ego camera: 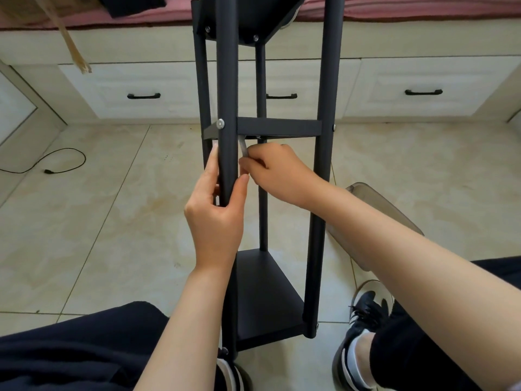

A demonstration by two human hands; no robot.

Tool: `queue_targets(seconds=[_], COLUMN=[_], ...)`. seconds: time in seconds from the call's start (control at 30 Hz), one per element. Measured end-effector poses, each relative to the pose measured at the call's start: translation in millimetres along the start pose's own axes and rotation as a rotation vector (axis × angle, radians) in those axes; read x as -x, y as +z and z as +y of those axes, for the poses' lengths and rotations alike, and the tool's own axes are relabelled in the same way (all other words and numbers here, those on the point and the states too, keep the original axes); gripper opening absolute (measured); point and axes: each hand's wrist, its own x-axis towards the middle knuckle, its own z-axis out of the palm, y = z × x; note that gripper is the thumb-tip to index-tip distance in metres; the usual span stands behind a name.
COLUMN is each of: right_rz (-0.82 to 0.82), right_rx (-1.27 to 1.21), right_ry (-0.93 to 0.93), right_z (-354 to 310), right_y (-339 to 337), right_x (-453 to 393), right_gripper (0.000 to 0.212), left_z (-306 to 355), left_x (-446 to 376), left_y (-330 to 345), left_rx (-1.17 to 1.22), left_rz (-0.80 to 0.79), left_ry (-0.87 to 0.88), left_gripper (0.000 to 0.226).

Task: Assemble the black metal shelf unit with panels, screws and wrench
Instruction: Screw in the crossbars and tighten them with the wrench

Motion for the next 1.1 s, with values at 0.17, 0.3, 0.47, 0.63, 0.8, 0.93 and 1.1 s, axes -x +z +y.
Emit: queue_targets(seconds=[0.17, 0.3, 0.47, 0.63, 0.8, 0.93, 1.1], right_rz=[0.008, 0.024, 0.036, 0.078, 0.119, 0.153, 0.236], right_rx=[0.021, 0.049, 0.093, 0.104, 0.117, 0.167, 0.176], right_ry=[-0.006, -0.017, -0.031, -0.024, -0.053, -0.106, -0.109], right_z=[-2, -2, -3, -2, -2, 0, 6], right_y=[-3, -3, 1, 4, 5, 10, 25], right_x=[2, 2, -2, -5, -10, -12, -19], right_gripper=[0.031, 0.027, 0.029, 0.029, 0.026, 0.023, 0.025], left_z=[-4, -6, -8, -13, -13, -14, -12], left_x=[0, -2, -3, -5, -5, -7, -5], left_y=[0, 0, 2, 2, 2, 0, 2], left_rx=[0.015, 0.038, 0.049, 0.067, 0.08, 0.058, 0.062], left_rz=[-0.001, 0.003, 0.026, 0.05, 0.057, 0.053, 0.055], left_ry=[0.013, -0.001, 0.0, -0.023, -0.004, 0.011, 0.022], left_gripper=[0.055, 0.05, 0.035, 0.033, 0.029, 0.028, 0.028])
